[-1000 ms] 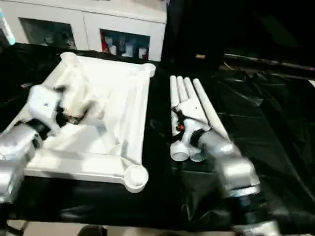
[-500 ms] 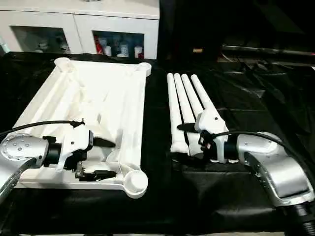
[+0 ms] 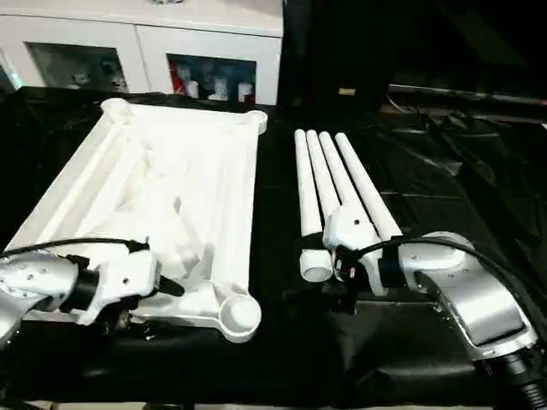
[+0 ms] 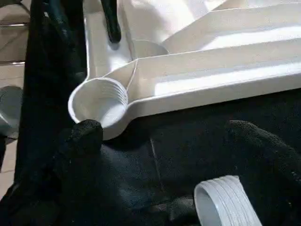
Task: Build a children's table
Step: Move table base
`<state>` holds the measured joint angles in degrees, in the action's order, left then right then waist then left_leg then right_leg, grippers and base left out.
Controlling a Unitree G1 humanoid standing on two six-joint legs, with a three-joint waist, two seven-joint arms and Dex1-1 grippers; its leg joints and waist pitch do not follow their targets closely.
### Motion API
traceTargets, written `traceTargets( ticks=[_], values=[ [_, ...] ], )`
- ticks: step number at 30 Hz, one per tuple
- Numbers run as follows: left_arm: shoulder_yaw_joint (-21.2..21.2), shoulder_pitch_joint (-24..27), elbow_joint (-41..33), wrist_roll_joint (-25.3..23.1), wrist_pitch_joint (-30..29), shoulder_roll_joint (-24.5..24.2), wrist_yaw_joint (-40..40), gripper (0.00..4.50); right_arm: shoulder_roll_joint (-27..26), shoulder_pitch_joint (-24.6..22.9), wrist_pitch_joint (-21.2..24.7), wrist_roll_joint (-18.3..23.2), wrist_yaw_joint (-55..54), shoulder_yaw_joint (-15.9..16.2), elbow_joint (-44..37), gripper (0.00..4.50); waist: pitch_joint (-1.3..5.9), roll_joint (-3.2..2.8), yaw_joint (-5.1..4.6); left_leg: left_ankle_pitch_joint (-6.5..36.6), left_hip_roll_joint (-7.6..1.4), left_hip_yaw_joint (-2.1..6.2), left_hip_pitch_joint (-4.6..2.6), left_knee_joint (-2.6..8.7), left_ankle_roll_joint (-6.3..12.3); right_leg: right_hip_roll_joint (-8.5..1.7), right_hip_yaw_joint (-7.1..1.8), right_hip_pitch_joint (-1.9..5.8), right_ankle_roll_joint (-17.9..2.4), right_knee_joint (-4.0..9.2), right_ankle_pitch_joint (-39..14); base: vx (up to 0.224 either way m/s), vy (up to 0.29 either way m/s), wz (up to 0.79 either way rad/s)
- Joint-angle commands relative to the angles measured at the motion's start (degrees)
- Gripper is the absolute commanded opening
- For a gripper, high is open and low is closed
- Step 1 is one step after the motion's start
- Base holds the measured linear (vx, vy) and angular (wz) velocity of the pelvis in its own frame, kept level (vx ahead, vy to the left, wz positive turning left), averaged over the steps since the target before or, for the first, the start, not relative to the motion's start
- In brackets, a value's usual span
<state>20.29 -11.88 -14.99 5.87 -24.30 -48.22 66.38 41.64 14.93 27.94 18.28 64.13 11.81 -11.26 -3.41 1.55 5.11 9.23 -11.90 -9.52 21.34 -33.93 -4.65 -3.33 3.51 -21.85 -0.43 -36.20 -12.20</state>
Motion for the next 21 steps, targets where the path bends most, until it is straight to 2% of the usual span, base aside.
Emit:
traceTargets(
  ticks=[1,5,8,10,12,16,17,21],
  values=[
    [1.0,-0.7,-0.1,-1.1,-0.1,-0.5,-0.7,2.52,1.1,0.6,-0.6,-0.3,0.4,0.4,-1.3,4.5,3.16,-0.13,-0.21,17.1,-1.47,0.29,-1.1,4.25,-0.31,-4.0,-2.91,1.32,-7.8,5.34,-19.4,0.0,0.0,0.0],
    [1.5,-0.4,0.6,-3.1,-0.1,-0.4,-1.7,2.3,1.1,0.5,-0.5,-0.5,1.0,0.8,-1.5,4.5,3.2,-0.11,-0.31,17.3,-1.46,0.27,-1.2,4.23,-0.38,-3.96,-2.95,1.28,-7.9,5.34,-18.8,0.0,0.0,0.0],
    [1.5,-0.5,1.1,-4.0,-1.0,0.0,-2.6,1.95,1.1,0.5,-0.2,-0.1,1.4,1.0,-1.9,4.5,3.27,0.06,-0.3,17.2,-1.44,0.21,-1.23,4.15,-0.28,-3.9,-2.95,1.28,-8.3,5.28,-18.0,0.0,0.0,0.0],
    [0.9,-0.5,1.4,-3.3,-2.8,0.6,-3.3,1.9,1.1,0.4,-0.1,0.0,1.6,1.0,-2.0,4.5,3.28,0.03,-0.28,17.2,-1.46,0.19,-1.21,4.17,-0.3,-3.91,-2.97,1.32,-8.4,5.21,-17.8,0.0,0.0,0.0],
    [0.4,-0.9,2.2,-2.8,-4.4,1.1,-4.0,1.61,1.1,0.2,-0.7,0.4,2.9,1.5,-2.0,4.5,3.27,0.05,-0.15,17.7,-1.41,0.2,-1.29,4.12,-0.27,-3.93,-2.94,1.27,-8.5,5.28,-18.4,0.0,0.0,0.0],
    [0.4,-1.1,2.6,-2.6,-4.5,1.2,-3.6,1.47,1.0,0.1,-1.1,1.2,4.6,1.8,-1.6,4.5,3.21,0.15,-0.16,18.6,-1.44,0.33,-1.26,4.21,-0.25,-4.0,-2.89,1.25,-8.1,5.51,-20.1,0.0,0.0,0.0],
    [0.6,-0.7,2.3,-2.7,-4.6,1.3,-3.4,1.19,1.0,0.2,-1.5,1.3,5.5,2.0,-1.2,4.5,3.16,0.15,-0.19,18.9,-1.44,0.34,-1.3,4.22,-0.24,-4.0,-2.88,1.21,-8.0,5.58,-20.6,0.0,0.0,0.0],
    [0.9,-0.2,2.0,-2.7,-5.0,1.6,-3.2,1.03,1.0,0.4,-1.8,1.6,6.4,2.2,-0.8,4.5,3.15,0.15,-0.2,19.3,-1.44,0.38,-1.36,4.22,-0.36,-4.03,-2.9,1.16,-7.7,5.72,-21.7,0.0,0.0,0.0]
  ],
)
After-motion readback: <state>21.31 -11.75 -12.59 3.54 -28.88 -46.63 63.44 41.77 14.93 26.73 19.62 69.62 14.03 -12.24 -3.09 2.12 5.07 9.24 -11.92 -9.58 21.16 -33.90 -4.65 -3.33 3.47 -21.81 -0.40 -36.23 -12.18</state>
